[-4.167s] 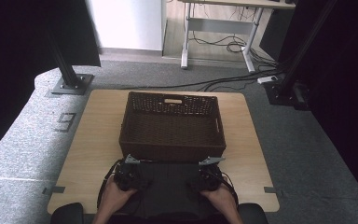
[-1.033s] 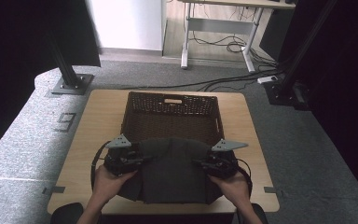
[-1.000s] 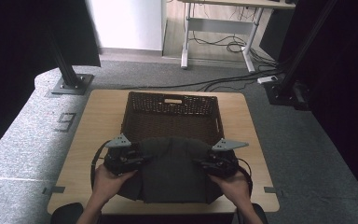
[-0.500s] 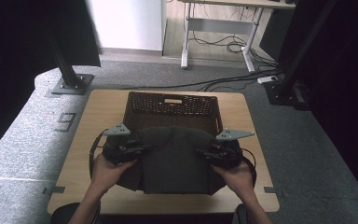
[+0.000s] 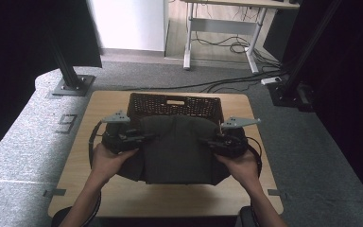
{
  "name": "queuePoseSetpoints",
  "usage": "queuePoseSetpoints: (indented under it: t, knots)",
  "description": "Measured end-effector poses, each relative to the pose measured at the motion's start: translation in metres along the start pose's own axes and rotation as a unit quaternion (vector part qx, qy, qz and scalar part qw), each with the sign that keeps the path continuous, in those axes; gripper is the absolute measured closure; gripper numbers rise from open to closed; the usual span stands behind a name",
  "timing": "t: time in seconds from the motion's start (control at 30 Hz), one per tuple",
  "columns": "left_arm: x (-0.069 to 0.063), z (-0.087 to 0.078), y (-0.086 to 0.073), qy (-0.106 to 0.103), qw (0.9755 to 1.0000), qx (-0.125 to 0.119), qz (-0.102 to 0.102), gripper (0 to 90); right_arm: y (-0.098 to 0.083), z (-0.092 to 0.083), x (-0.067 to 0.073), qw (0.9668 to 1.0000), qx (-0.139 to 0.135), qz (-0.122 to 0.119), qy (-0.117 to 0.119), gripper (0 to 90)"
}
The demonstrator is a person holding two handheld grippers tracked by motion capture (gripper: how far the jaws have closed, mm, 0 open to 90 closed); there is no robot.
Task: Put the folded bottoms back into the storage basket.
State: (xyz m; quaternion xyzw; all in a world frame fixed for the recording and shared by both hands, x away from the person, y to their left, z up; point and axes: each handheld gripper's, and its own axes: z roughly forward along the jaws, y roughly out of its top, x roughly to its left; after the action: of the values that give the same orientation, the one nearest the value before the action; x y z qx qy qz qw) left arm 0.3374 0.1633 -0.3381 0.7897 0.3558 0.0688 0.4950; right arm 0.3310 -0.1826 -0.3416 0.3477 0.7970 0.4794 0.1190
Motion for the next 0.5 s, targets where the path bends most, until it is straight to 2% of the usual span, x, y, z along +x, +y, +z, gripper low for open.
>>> queuePoseSetpoints:
  t: [0.5]
  knots:
    - [0.016, -0.003, 0.042, -0.005, 0.9998, -0.018, -0.002, 67.5, 0.04, 0.0, -0.016, 0.9997, -0.017, -0.011, -0.012, 66.9]
